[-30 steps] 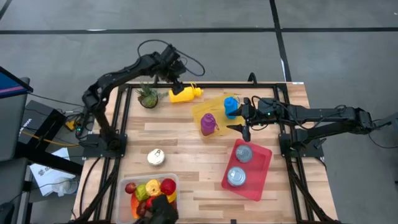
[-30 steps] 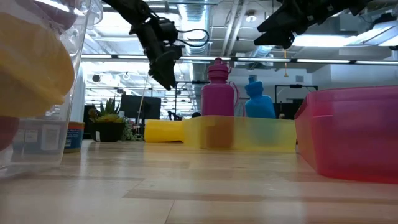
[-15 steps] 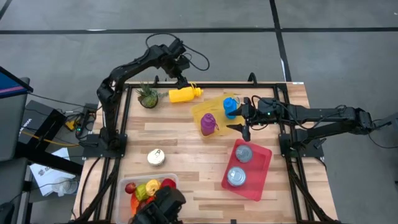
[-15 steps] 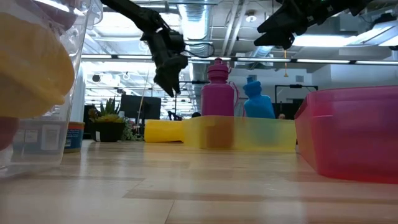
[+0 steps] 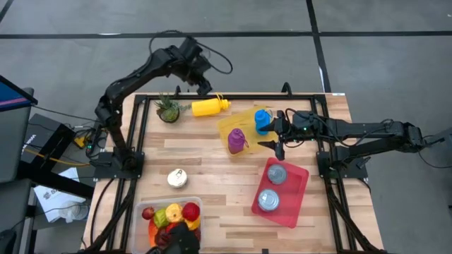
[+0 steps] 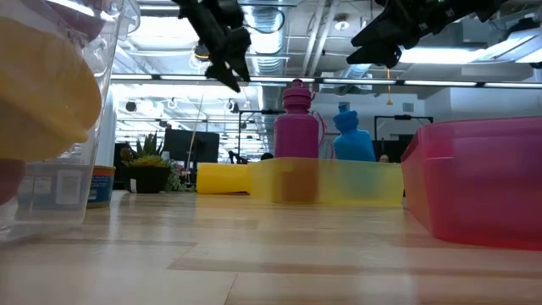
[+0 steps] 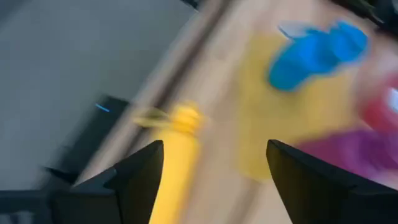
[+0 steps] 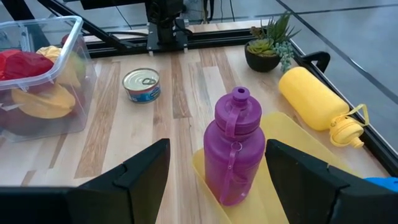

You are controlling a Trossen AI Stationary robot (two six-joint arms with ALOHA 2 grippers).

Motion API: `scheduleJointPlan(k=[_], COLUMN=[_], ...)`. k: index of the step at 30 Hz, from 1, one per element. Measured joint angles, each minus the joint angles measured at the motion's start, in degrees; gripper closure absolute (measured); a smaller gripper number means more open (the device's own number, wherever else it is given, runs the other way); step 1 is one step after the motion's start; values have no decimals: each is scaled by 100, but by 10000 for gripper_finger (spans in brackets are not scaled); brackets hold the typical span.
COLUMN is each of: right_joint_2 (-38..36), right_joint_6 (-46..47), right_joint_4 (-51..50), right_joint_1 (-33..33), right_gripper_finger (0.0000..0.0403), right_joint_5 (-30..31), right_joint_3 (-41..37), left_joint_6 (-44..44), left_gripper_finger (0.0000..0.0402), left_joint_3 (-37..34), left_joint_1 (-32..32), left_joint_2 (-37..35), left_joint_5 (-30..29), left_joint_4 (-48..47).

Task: Pick & Place Food Item
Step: Put the yellow tumbler into the yellow bin

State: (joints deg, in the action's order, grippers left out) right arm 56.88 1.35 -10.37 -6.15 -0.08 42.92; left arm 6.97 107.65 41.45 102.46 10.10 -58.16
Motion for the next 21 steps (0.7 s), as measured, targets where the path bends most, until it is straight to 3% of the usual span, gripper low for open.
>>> scheduleJointPlan(k=[3,7,10,18,21], right_joint_2=[0,0,1,2,2], right_joint_6=[-19,-29,-27,-34,-49], right_joint_4=[1,1,-1,-41,-59], right_joint_1=[13,13,13,13,13], right_gripper_finger=[148,148,148,148,148], right_joint_5=[-9,-11,-11,-12,-11], right_joint_3=[0,0,0,0,0], left_joint_6=[180,875,1212,1085,1098], left_gripper_finger=[138,137,114,14,9], left_joint_3=[-14,25,250,312,311], left_joint_1=[26,118,290,649,648], left_joint_2=[216,557,954,1504,1599], left_joint_5=[447,89,-247,-260,-264], left_joint_4=[-545,-890,-1273,-1154,-1148])
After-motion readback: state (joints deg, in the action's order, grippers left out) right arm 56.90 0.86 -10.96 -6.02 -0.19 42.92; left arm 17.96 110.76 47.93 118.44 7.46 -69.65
